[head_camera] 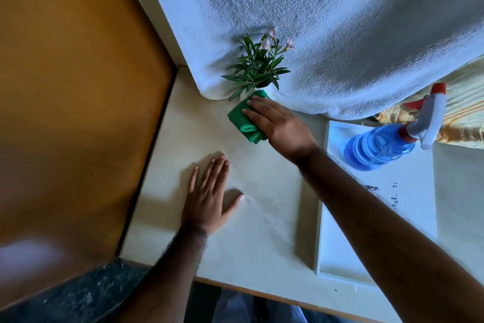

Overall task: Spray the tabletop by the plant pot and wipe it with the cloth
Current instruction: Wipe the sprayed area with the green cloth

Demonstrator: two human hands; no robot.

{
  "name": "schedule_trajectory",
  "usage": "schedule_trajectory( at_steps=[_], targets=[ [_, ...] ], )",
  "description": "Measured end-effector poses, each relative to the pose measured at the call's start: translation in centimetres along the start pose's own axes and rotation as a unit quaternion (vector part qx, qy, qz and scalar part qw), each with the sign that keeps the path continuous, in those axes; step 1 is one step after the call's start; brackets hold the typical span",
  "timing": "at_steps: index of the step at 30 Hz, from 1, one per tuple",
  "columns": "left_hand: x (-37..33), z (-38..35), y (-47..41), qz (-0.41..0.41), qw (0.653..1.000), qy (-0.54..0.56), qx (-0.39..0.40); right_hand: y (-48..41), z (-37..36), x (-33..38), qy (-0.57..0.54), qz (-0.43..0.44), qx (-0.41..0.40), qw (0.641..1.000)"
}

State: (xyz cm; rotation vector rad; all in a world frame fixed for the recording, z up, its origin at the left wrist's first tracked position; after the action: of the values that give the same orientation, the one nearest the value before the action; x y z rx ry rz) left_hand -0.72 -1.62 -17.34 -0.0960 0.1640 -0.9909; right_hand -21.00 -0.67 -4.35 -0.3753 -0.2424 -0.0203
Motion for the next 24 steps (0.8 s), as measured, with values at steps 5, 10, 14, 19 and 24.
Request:
schedule_trajectory(
  at_steps=[5, 10, 14, 19, 24],
  targets=[
    [-0.1, 0.1, -0.1, -0.001, 1.000, 0.003, 0.002, 1.1, -1.0, -0.4, -0.009, -0.010, 0.029, 0.999],
    [0.1, -0.1, 0.0, 0.000, 1.000, -0.004, 0.008, 1.3, -1.3, -0.3, -0.032, -0.019, 0.062, 0.997],
    [0.0, -0.2, 0.0, -0.002, 1.000, 0.001, 0.003, -0.3, 0.6, 0.2, -0.033, 0.007, 0.011, 0.999],
    [0.1, -0.4, 0.0, -0.002, 1.000, 0.002, 0.006, -0.5, -0.4, -0.1, -0.027, 0.026, 0.043, 0.998],
    [0.1, -0.5, 0.1, -0.001, 1.000, 0.005, 0.003, 1.7, -4.2, -1.4, -0.081, -0.053, 0.175, 0.980]
  ],
)
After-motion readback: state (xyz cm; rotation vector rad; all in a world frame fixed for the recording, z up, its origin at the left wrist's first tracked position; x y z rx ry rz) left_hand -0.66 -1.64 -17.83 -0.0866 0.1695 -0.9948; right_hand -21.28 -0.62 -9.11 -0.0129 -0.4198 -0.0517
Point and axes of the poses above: each hand's wrist, its own y-axis away from the middle knuckle, its own z-axis out of the back of the hand, x = y × z, the point moved 9 cm from there along -y, towards the middle knuckle, and after that the axes turned 1 degree about -x, right-handed, at the moved point
